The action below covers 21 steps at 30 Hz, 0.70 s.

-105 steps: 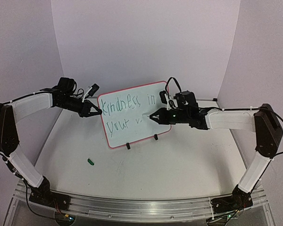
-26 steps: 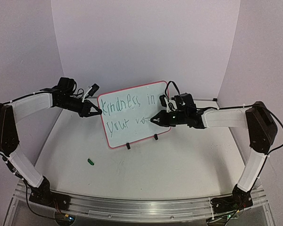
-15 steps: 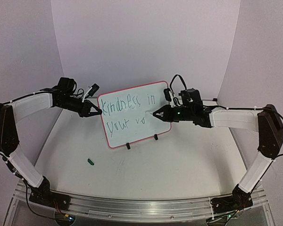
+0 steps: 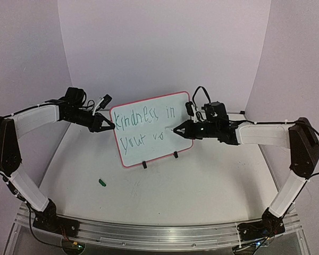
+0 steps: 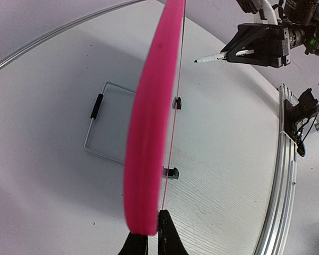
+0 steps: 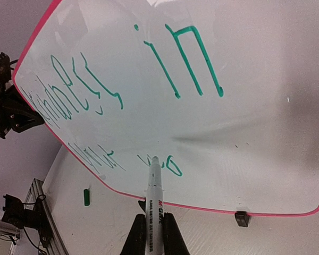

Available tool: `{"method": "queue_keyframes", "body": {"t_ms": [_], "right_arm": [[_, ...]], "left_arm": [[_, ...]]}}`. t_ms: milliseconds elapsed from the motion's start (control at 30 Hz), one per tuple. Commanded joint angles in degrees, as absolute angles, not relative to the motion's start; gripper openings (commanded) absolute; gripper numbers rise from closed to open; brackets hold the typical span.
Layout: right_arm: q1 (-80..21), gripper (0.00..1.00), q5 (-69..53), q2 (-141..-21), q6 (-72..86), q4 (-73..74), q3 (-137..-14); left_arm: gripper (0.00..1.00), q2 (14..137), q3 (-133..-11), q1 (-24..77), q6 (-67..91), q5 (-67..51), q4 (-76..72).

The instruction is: Write a sentence on the whiteboard

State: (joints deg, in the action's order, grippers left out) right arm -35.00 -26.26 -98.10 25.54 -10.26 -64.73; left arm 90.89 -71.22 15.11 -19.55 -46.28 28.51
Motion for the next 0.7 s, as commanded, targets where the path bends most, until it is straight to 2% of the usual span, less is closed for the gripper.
{"method": "queue_keyframes", "body": {"t_ms": [0, 667], "right_arm": [[-34.69, 0.00, -26.42, -99.93, 25.74, -11.88, -66.84], [-34.65, 0.00, -24.29, -102.93, 26.10, -11.79, -68.89]], "left_arm": [[0.00, 91.40, -71.81, 16.26, -21.23, -42.35, 30.28], [0.00, 91.70, -71.84, 16.26, -21.29, -42.26, 30.24]]}}
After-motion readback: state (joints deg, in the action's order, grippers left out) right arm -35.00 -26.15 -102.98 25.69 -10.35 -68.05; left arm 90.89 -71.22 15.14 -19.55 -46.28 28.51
